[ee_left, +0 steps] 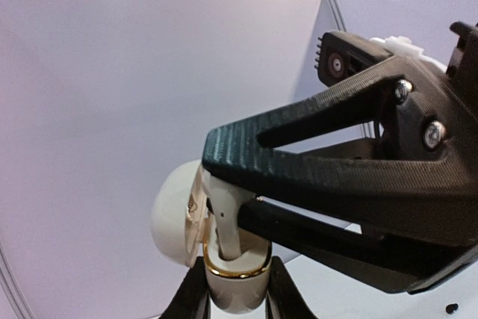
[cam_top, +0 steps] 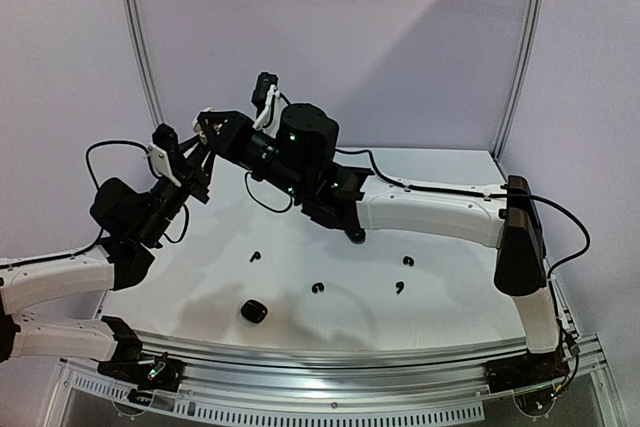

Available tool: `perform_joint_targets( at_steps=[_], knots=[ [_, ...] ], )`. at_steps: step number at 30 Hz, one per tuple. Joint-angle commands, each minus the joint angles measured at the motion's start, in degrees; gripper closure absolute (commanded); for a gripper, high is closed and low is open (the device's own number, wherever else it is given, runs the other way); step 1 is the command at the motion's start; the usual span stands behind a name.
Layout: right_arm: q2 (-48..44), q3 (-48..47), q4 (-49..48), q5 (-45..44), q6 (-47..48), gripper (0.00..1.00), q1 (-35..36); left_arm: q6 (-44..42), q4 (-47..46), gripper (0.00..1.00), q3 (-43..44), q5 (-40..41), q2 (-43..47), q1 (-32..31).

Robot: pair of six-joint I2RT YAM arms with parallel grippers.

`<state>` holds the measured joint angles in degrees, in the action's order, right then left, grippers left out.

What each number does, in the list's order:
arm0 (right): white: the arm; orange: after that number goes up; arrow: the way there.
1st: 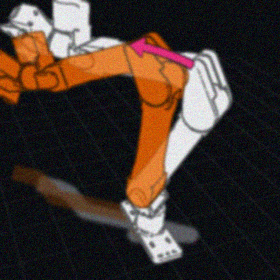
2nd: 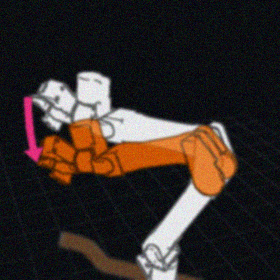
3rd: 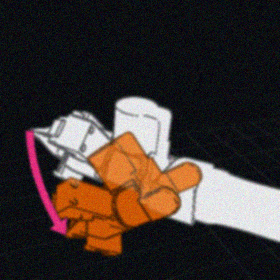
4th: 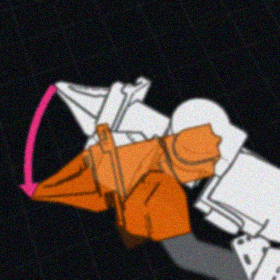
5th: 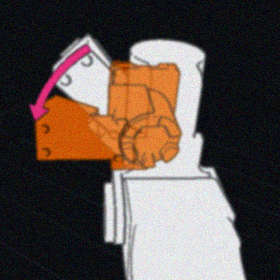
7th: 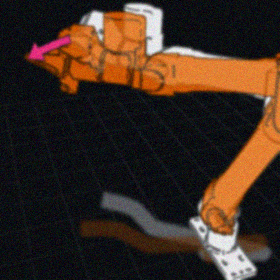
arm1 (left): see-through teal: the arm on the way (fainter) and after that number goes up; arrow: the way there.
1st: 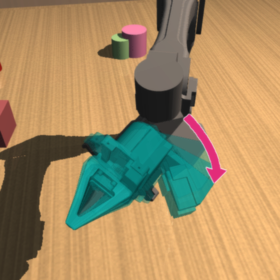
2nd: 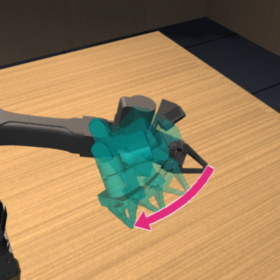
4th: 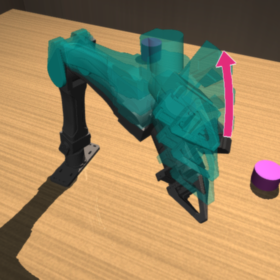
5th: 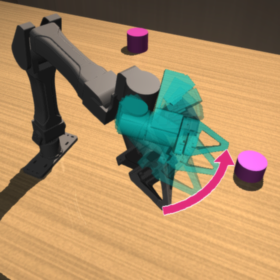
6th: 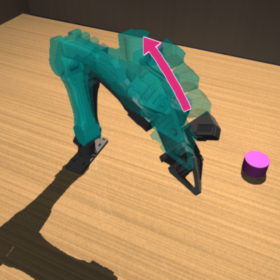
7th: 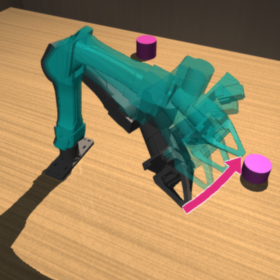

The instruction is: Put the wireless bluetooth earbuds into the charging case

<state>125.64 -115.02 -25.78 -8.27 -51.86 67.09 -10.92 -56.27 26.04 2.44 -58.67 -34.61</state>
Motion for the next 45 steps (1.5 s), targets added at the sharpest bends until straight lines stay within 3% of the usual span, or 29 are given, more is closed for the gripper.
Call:
perform_joint_targets(
  at_steps=[1, 17, 45],
  knots=[
    [1.5, 2.0, 4.4, -1.4, -0.8, 0.87, -0.6, -0.5, -5.3, 1.00, 0.8, 0.5, 0.9, -0.7],
    [0.5, 4.1, 3.3, -2.4, -2.2, 0.78, -0.6, -0.7, -4.9, 1.00, 0.7, 0.6, 1.1, -0.7],
    [0.9, 1.3, 8.1, -6.6, -4.4, 0.79, -0.2, 0.5, -3.4, 1.00, 1.3, 0.6, 0.6, -0.7]
  ],
)
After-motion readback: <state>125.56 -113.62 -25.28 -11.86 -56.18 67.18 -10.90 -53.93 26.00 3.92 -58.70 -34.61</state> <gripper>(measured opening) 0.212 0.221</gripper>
